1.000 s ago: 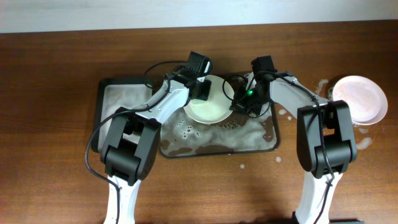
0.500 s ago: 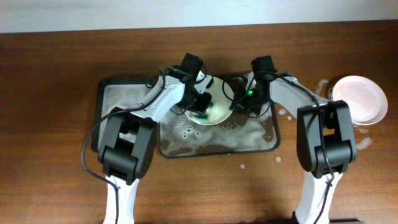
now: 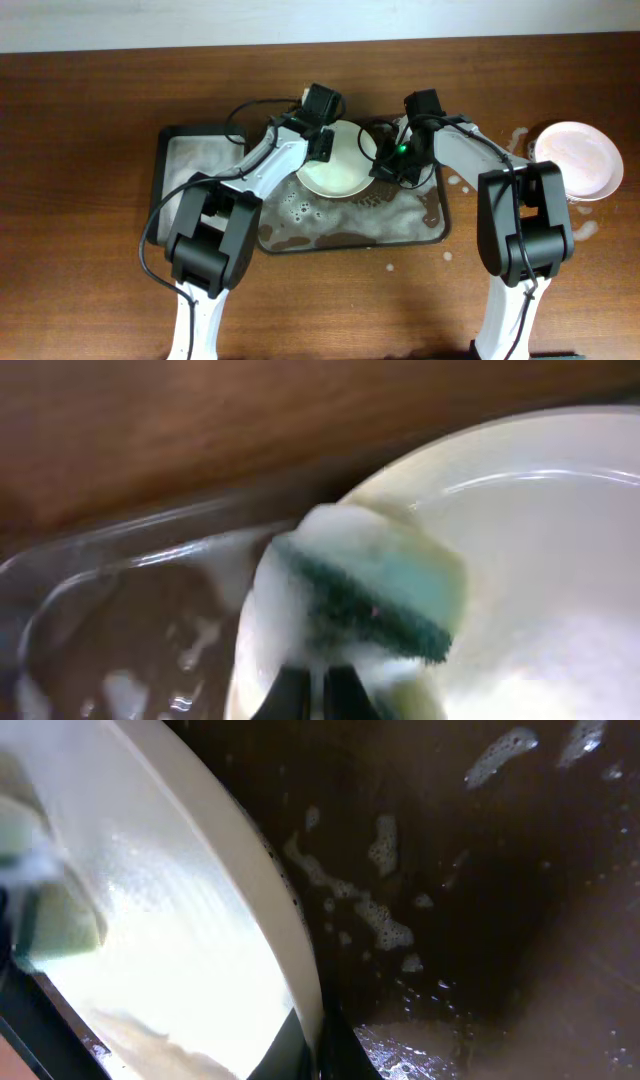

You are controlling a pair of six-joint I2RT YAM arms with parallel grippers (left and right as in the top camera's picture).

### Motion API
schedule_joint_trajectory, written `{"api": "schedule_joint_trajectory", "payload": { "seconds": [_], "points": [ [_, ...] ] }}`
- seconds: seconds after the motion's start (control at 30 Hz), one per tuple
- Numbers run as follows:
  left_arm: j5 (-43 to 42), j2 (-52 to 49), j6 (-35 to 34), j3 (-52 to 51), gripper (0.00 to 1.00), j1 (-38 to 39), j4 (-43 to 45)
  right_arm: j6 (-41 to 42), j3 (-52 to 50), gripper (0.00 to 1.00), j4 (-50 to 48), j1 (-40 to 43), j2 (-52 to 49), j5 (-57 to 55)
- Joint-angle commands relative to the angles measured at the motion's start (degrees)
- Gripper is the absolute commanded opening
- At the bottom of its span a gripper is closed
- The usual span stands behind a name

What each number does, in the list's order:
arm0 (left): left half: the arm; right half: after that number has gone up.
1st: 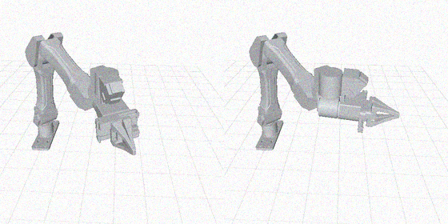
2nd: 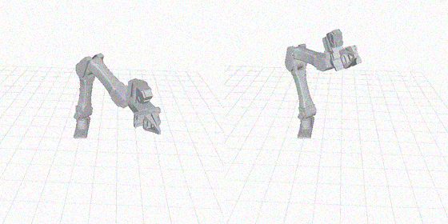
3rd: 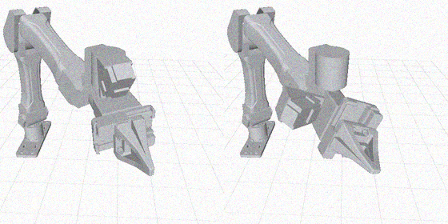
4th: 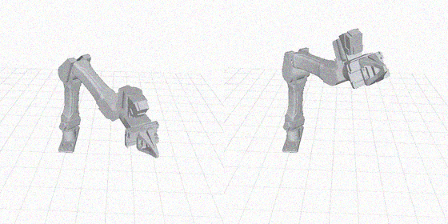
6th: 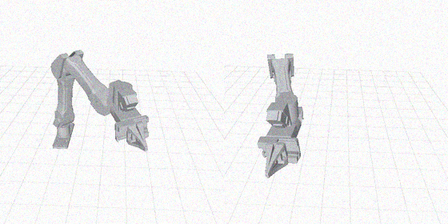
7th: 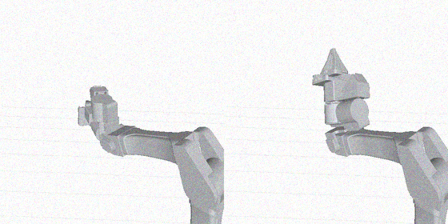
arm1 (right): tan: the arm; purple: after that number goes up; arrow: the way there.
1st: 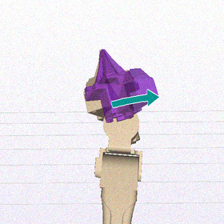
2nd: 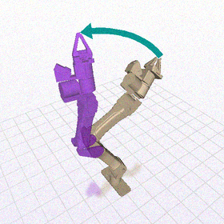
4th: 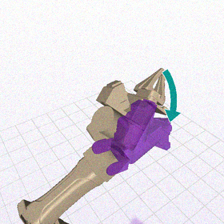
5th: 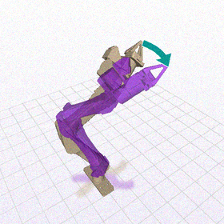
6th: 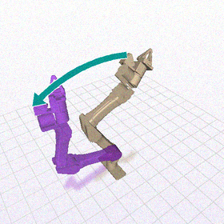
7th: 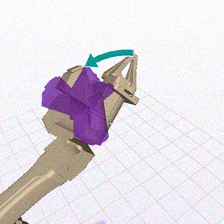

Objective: Clean dirty plates on tray and stack at the side
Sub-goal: 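Scrub the white plate with the sponge in the left gripper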

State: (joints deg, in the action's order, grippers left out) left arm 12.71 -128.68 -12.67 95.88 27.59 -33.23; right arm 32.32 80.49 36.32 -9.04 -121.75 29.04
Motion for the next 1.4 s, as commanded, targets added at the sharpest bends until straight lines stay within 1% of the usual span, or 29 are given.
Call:
{"api": "schedule_joint_trajectory", "payload": {
  "seconds": [0.0, 0.03, 0.07, 0.13, 0.17, 0.2, 0.27, 0.33, 0.37, 0.43, 0.47, 0.5, 0.53, 0.6, 0.63, 0.7, 0.73, 0.77, 0.8, 0.87, 0.9, 0.93, 0.97, 1.03, 1.07, 1.13, 1.23, 1.27, 1.37],
  "points": [
    [-4.7, -1.8, -0.9, -1.4, 0.01, -1.1, -10.1, -0.6, -1.9, 0.04, 0.2, 0.0, -1.7, -5.2],
    [-18.4, -1.8, 3.0, -1.4, 0.01, -1.1, -11.8, -0.6, -1.9, 0.04, 0.3, 0.0, -1.7, -5.2],
    [-26.8, -1.8, 5.4, -1.4, 0.01, -1.1, -11.8, -0.6, -1.9, 0.04, 0.3, 0.0, -1.7, -5.2],
    [-40.8, -1.8, 10.8, -1.4, 0.01, -1.0, -10.6, -0.6, -1.9, 0.04, 0.3, 0.0, -1.7, -5.2],
    [-43.4, -1.8, 12.5, -1.4, 0.01, -0.8, -9.4, -0.6, -1.9, 0.04, 0.3, 0.0, -1.7, -5.2],
    [-42.7, -1.9, 12.8, -1.4, 0.01, -0.7, -8.2, -0.6, -1.9, 0.04, 0.3, 0.0, -1.7, -5.2],
    [-35.0, -2.0, 11.3, -1.4, 0.01, -0.8, -4.5, -0.6, -1.9, 0.04, 0.3, 0.0, -1.7, -5.2],
    [-21.0, -2.7, 4.5, -1.4, 0.01, -0.8, -0.7, -0.6, -1.9, 0.04, 0.3, 0.0, -1.7, -5.2],
    [-16.9, -3.2, 2.8, -1.4, 0.01, -0.9, 0.8, -0.6, -1.9, 0.04, 0.3, 0.0, -1.7, -5.2],
    [-11.3, -4.1, 2.4, -1.4, 0.01, -1.2, 4.9, -0.6, -1.9, 0.04, 0.3, 0.0, -1.7, -5.2],
    [-6.9, -4.1, 1.4, -1.4, 0.01, -1.3, 5.8, -0.6, -1.9, 0.04, 0.3, 0.0, -1.7, -5.2],
    [-0.8, -4.1, -0.4, -1.4, 0.01, -1.2, 5.8, -0.6, -1.9, 0.04, 0.3, 0.0, -1.7, -5.2],
    [7.2, -4.1, -1.1, -1.3, 0.01, -1.0, 4.8, -0.6, -1.9, 0.04, 0.3, 0.0, -1.7, -5.2],
    [12.3, -4.1, -3.2, -1.3, 0.01, -0.7, 2.4, -0.6, -1.9, 0.04, 0.3, 0.0, -1.7, -5.2],
    [13.1, -4.1, -4.1, -1.3, 0.01, -0.6, 0.6, -0.6, -1.9, 0.04, 0.3, 0.0, -1.7, -5.2],
    [6.2, -4.1, -3.8, -0.2, 0.01, -0.6, -5.1, -0.6, -1.9, 0.04, 0.3, 0.0, -1.7, -5.2],
    [-3.1, -4.1, -0.8, 0.9, 0.01, -0.6, -7.8, -0.6, -1.9, 0.04, 0.3, 0.0, -1.7, -5.2],
    [-20.9, -4.1, 4.3, 1.0, 0.01, -0.6, -9.3, -0.6, -1.9, 0.04, 0.3, 0.0, -1.7, -5.2],
    [-31.3, -4.1, 7.2, 1.0, 0.01, -0.6, -10.3, -0.6, -1.9, 0.04, 0.3, 0.0, -1.7, -5.2],
    [-43.9, -4.5, 10.4, 1.0, 0.0, -0.6, -12.9, -0.6, -1.9, 0.04, 0.3, 0.0, -1.7, -5.2],
    [-46.4, -4.5, 11.9, 0.8, 0.01, -0.6, -14.0, -0.6, -1.9, 0.04, 0.3, 0.0, -1.7, -5.2],
    [-46.6, -4.7, 12.6, 0.8, 0.01, -0.5, -14.5, -0.6, -1.9, 0.04, 0.2, 0.0, -1.7, -5.2],
    [-45.9, -5.0, 13.8, 0.8, 0.0, -0.3, -12.9, -0.6, -1.9, 0.04, 0.0, 0.0, -1.7, -4.8],
    [-43.9, -5.5, 13.4, 0.8, 0.01, -0.3, -8.6, -0.6, -1.9, 0.04, -0.2, 0.0, -1.7, -4.2],
    [-40.4, -5.9, 11.9, 0.8, 0.01, -0.3, -5.6, -0.6, -1.9, 0.04, -0.2, 0.0, -1.7, -4.2],
    [-30.7, -6.1, 6.2, 0.8, 0.01, -0.5, -0.7, -1.1, -1.9, 0.04, -0.1, 0.0, -1.7, -4.2],
    [-16.5, -6.2, 1.9, 0.8, 0.01, -1.2, 3.6, -1.5, -1.9, 0.04, -0.2, 0.0, -1.7, -4.2],
    [-10.1, -6.2, 0.4, 0.8, 0.01, -1.8, 4.1, -1.5, -1.9, 0.04, -0.2, 0.0, -1.7, -4.2],
    [-0.1, -6.2, -1.4, 0.8, 0.01, -3.2, 1.0, -1.5, -1.9, 0.04, -0.1, 0.0, -1.7, -4.2]
  ]
}}
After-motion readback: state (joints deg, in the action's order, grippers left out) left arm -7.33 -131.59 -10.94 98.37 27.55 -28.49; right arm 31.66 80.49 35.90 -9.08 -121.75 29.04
